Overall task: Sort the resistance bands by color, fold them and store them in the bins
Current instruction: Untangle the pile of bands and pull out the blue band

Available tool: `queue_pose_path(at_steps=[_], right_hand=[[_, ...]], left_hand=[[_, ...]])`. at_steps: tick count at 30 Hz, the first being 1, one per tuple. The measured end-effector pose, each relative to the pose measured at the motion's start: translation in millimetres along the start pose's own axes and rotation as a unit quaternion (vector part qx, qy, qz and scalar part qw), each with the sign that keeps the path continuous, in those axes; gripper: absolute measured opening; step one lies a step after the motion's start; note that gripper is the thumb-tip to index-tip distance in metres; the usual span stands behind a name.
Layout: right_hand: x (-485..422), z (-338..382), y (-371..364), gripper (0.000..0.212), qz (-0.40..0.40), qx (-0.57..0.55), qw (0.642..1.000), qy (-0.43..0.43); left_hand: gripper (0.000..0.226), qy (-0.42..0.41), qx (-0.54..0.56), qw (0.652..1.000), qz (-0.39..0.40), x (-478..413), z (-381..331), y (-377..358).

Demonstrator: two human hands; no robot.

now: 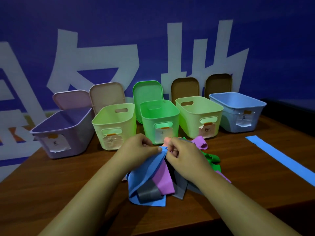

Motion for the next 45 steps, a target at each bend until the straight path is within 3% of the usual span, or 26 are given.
queue_pose_path(at_steps=[5, 8, 12, 17, 22, 24, 27, 30, 37, 41, 45], right_hand=[[3, 9, 12, 0.009, -0.003, -0.045, 0.999, -0.010], [3, 15, 21, 0.006, -0.021, -0.120, 0.992, -0.022], [5, 30, 34, 0.019, -0.003, -0.209, 0.977, -0.034], [10, 46, 46, 0.033, 0.000, -0.273, 0.961, -0.035], [8, 57, 69, 0.035, -0.033, -0.392, 0.919, -0.007], [-1, 60, 81, 0.032, -0.069, -0.392, 0.917, 0.005], [-19, 62, 103, 0.028, -0.125, -0.385, 0.914, 0.014], [-32, 60, 124, 0.011, -0.124, -0.408, 0.905, 0.008], [-26, 43, 142, 0.026, -0.119, -0.385, 0.915, -0.016], [-15, 32, 146, 0.018, -0.132, -0.403, 0.905, -0.039], [-7, 15, 153, 0.013, -0.196, -0.402, 0.893, -0.048]], left_hand=[[0.032, -0.029, -0.002, 0.999, 0.012, -7, -29, 34], [0.023, -0.072, 0.109, 0.991, 0.007, -9, -45, 50], [0.017, -0.120, 0.208, 0.971, -0.009, -13, -67, 64], [0.016, -0.148, 0.242, 0.957, -0.055, -14, -98, 78], [0.022, -0.180, 0.280, 0.940, -0.069, -19, -129, 93], [0.024, -0.194, 0.292, 0.935, -0.056, -20, -140, 95], [0.027, -0.204, 0.287, 0.935, -0.043, -24, -150, 93], [0.023, -0.205, 0.267, 0.941, -0.033, -27, -155, 87], [0.006, -0.222, 0.210, 0.952, -0.024, -30, -165, 70], [0.011, -0.242, 0.191, 0.950, -0.050, -32, -180, 64], [0.010, -0.273, 0.164, 0.944, -0.086, -37, -205, 64]])
Point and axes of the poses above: each hand's wrist, its own x-axis away from the middle knuckle, its own y-axis out of the back of the hand, z = x × y, the point moved 1 cm from there along -x, towards the middle knuckle, and after that the axes turned 7 degrees about z, right-handed, at the moved point
